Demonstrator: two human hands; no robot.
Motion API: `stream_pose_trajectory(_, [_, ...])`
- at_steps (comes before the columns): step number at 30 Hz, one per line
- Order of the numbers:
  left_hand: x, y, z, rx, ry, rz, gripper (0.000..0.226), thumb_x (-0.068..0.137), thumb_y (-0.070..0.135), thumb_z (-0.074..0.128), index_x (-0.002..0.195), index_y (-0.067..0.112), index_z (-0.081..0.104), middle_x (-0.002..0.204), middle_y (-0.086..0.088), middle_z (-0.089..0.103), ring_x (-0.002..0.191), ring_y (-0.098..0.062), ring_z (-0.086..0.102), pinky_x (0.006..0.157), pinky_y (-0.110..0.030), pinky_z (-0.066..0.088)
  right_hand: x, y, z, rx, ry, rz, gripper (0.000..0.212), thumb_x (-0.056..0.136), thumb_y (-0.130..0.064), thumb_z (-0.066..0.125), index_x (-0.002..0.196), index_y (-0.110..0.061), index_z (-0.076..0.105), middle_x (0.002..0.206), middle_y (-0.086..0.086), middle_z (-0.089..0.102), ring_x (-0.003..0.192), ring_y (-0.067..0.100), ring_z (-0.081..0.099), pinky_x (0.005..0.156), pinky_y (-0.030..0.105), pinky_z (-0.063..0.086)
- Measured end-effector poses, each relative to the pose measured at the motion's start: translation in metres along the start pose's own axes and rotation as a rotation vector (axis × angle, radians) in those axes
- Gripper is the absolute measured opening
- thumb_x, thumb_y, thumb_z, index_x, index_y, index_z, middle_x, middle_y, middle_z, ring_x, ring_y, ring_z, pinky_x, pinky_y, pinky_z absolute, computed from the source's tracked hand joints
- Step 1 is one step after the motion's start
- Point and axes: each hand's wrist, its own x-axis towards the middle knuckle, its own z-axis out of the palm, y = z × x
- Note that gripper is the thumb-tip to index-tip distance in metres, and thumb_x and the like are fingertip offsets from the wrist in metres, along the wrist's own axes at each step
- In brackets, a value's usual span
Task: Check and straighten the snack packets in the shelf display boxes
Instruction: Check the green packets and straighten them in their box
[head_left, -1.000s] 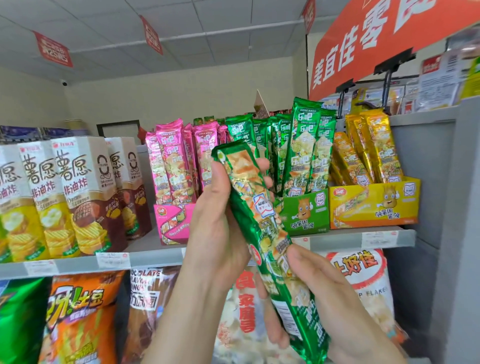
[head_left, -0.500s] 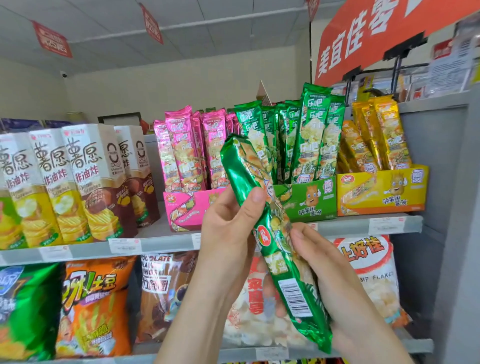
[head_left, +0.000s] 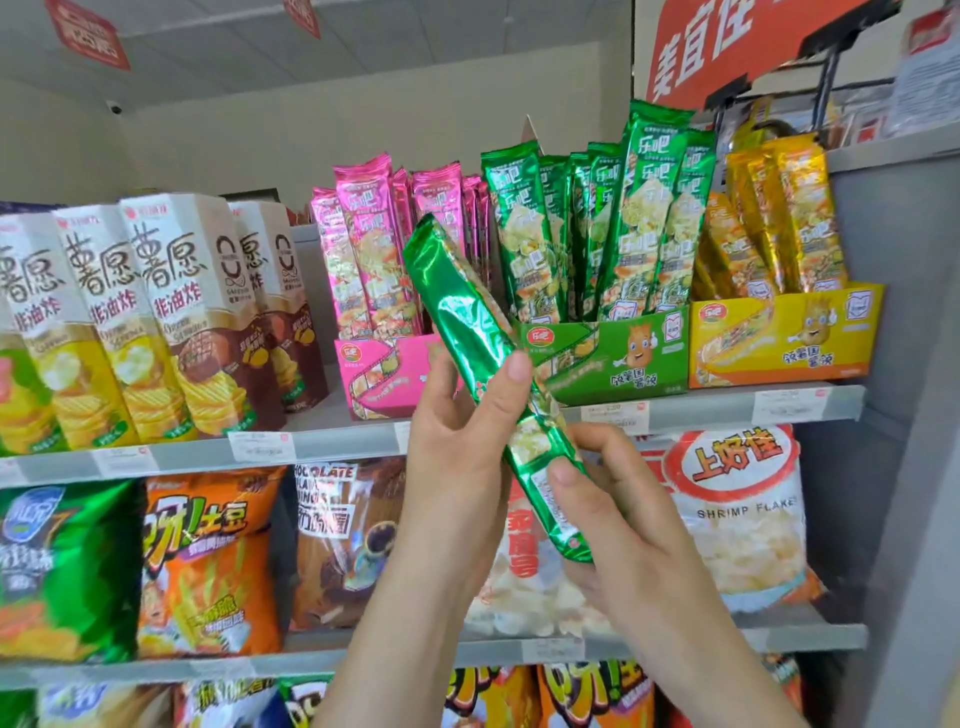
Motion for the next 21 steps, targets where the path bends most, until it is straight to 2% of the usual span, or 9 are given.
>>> stream_pose_trajectory(2, [-0.006,-0.003,-0.001,0.015,-0.013,-0.015,0.03,0.078,0.024,0.079,0.104,0.02,0.064,0.081,0.005,0.064,0.073,-0.011,0.059,0.066,-0.027,0.053,0.002,0.002,0.002,0.058,0.019,0.02,0.032,0.071,-0.062,0.056,0.095,-0.041,0.06,0.078,0.003,0.056,0.059,0.004,0.048,0.053,0.017,0.042])
stream_pose_trajectory(4, [-0.011,-0.005,-0.001,0.046,-0.005,-0.021,0.038,0.075,0.026,0.076,0.108,0.015,0.063,0.086,0.001,0.067,0.078,-0.014,0.061,0.069,-0.028,0.054,0.003,0.003,0.002,0.11,0.041,0.006,0.031,0.072,-0.056,0.061,0.094,-0.035,0.061,0.068,-0.002,0.052,0.05,0.003,0.042,0.044,0.012,0.035])
stream_pose_trajectory(7, [-0.015,-0.004,-0.003,0.084,0.074,0.032,0.029,0.074,0.03,0.076,0.099,0.017,0.067,0.084,0.002,0.07,0.076,-0.013,0.063,0.067,-0.026,0.053,0.005,0.002,0.001,0.114,0.028,-0.015,0.027,0.073,-0.049,0.066,0.094,-0.033,0.063,0.062,-0.011,0.049,0.044,0.0,0.039,0.04,0.011,0.032])
stream_pose_trajectory(9, [-0.015,-0.001,-0.003,0.114,0.131,0.08,0.025,0.075,0.033,0.074,0.094,0.019,0.066,0.081,0.004,0.07,0.073,-0.012,0.063,0.065,-0.026,0.052,0.003,0.0,0.001,0.139,0.002,-0.025,0.03,0.074,-0.045,0.069,0.1,-0.031,0.067,0.061,-0.009,0.05,0.044,0.004,0.041,0.04,0.015,0.035])
stream_pose_trajectory(11, [-0.015,0.002,-0.003,0.108,0.192,0.107,0.018,0.077,0.034,0.074,0.089,0.022,0.066,0.08,0.003,0.069,0.073,-0.012,0.062,0.066,-0.026,0.052,0.0,-0.001,0.0,0.095,0.015,-0.104,0.032,0.078,-0.042,0.071,0.108,-0.031,0.07,0.071,-0.006,0.063,0.054,0.007,0.055,0.046,0.022,0.046])
stream_pose_trajectory(12, [-0.014,0.003,-0.002,0.087,0.222,0.112,0.014,0.08,0.033,0.074,0.087,0.023,0.067,0.08,0.003,0.069,0.074,-0.012,0.062,0.066,-0.026,0.052,-0.003,-0.001,0.0,0.057,0.032,-0.157,0.031,0.082,-0.038,0.071,0.112,-0.03,0.07,0.085,-0.007,0.071,0.069,0.006,0.065,0.056,0.023,0.053])
stream_pose_trajectory(14, [-0.014,0.003,-0.001,0.034,0.274,0.106,0.01,0.084,0.032,0.069,0.089,0.022,0.068,0.08,0.003,0.068,0.074,-0.012,0.061,0.067,-0.026,0.052,-0.008,0.0,0.002,0.029,0.059,-0.231,0.034,0.085,-0.027,0.069,0.119,-0.027,0.068,0.109,-0.008,0.072,0.099,0.006,0.068,0.077,0.019,0.054])
stream_pose_trajectory(15, [-0.014,0.004,0.0,0.012,0.3,0.099,0.013,0.085,0.032,0.066,0.091,0.021,0.067,0.079,0.003,0.067,0.074,-0.012,0.061,0.067,-0.025,0.053,-0.01,0.001,0.005,0.045,0.081,-0.246,0.037,0.084,-0.024,0.069,0.121,-0.024,0.067,0.113,-0.008,0.071,0.104,0.006,0.067,0.081,0.015,0.052])
stream_pose_trajectory(21, [-0.014,0.002,0.005,-0.093,0.394,0.078,0.025,0.092,0.031,0.062,0.109,0.013,0.063,0.085,0.003,0.064,0.077,-0.01,0.062,0.068,-0.024,0.052,-0.018,0.01,0.016,0.126,0.301,-0.29,0.036,0.074,-0.019,0.072,0.108,-0.029,0.069,0.105,-0.013,0.074,0.096,0.001,0.069,0.075,0.011,0.052])
